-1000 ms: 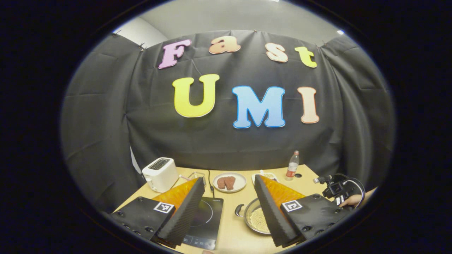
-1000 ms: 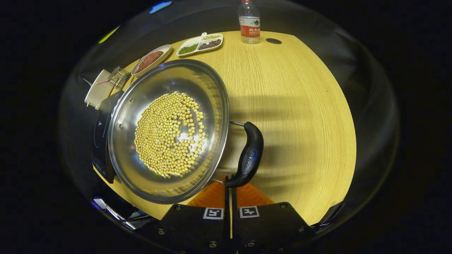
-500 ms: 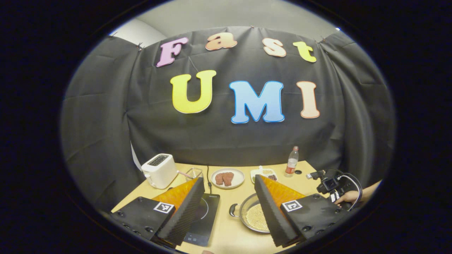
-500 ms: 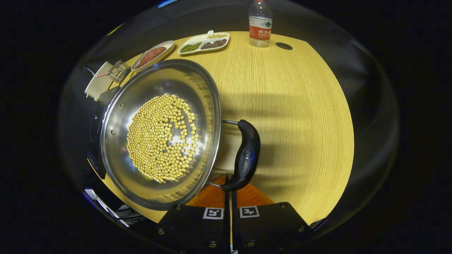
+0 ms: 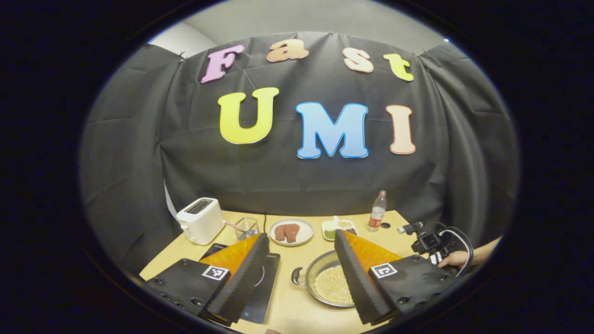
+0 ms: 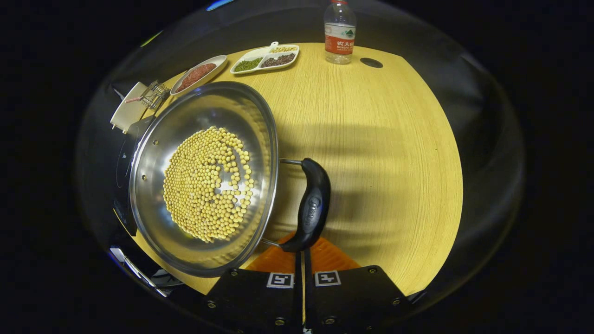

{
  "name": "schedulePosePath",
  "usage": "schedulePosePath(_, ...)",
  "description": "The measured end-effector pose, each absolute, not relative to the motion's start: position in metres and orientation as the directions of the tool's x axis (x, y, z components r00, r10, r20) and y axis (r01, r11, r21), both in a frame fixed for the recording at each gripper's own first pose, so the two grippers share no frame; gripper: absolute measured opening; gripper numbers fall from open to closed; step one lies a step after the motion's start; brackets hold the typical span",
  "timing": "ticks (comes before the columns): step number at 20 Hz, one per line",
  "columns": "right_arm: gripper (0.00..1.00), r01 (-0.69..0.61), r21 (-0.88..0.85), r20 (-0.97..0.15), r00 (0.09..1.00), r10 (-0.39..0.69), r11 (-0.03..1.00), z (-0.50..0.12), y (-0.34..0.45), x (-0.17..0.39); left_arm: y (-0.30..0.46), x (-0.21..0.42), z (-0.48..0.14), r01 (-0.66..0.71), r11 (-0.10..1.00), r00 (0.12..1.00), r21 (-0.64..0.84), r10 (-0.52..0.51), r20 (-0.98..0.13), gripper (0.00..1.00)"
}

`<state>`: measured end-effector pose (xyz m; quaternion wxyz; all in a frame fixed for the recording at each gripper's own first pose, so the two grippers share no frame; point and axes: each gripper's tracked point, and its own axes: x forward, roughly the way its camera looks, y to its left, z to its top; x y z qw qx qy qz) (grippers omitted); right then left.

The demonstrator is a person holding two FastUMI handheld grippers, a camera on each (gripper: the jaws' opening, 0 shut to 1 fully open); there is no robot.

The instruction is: First push the handle of the pot to place it horizontally, then grasp the pot with both hands and set it on the induction cooktop.

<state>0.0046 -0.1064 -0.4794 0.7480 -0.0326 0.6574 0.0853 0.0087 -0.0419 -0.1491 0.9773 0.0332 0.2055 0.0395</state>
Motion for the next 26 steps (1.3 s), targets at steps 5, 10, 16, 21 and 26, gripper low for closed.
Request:
schedulePosePath(5, 0.24, -0.088, 0.001, -0.973, 0.232, 0.022, 0.996, -0.449, -0.129, -0.005, -0.034, 0.027, -0.173, 0.005, 1.0, 0.904, 0.031, 0.008, -0.427, 0.92)
schedulePosePath(10, 0.79, -0.008, -0.013, -0.949, 0.315, -0.01, 1.0, -0.421, -0.135, -0.028, -0.028, 0.043, -0.198, 0.078, 0.997, 0.89, 0.006, -0.066, -0.451, 0.95)
schedulePosePath(16, 1.0, 0.09, 0.034, -0.843, 0.538, -0.019, 0.995, -0.372, -0.119, -0.024, -0.028, 0.052, -0.256, 0.152, 0.988, 0.846, -0.009, -0.135, -0.515, 0.95)
schedulePosePath(21, 1.0, 0.108, 0.075, -0.763, 0.647, -0.013, 0.991, -0.366, -0.1, -0.016, -0.027, 0.053, -0.339, 0.165, 0.986, 0.749, -0.038, -0.15, -0.646, 0.99)
schedulePosePath(26, 1.0, 0.129, 0.1, -0.735, 0.678, -0.014, 0.987, -0.393, -0.091, -0.001, -0.028, 0.064, -0.396, 0.162, 0.986, 0.713, -0.043, -0.147, -0.686, 0.96)
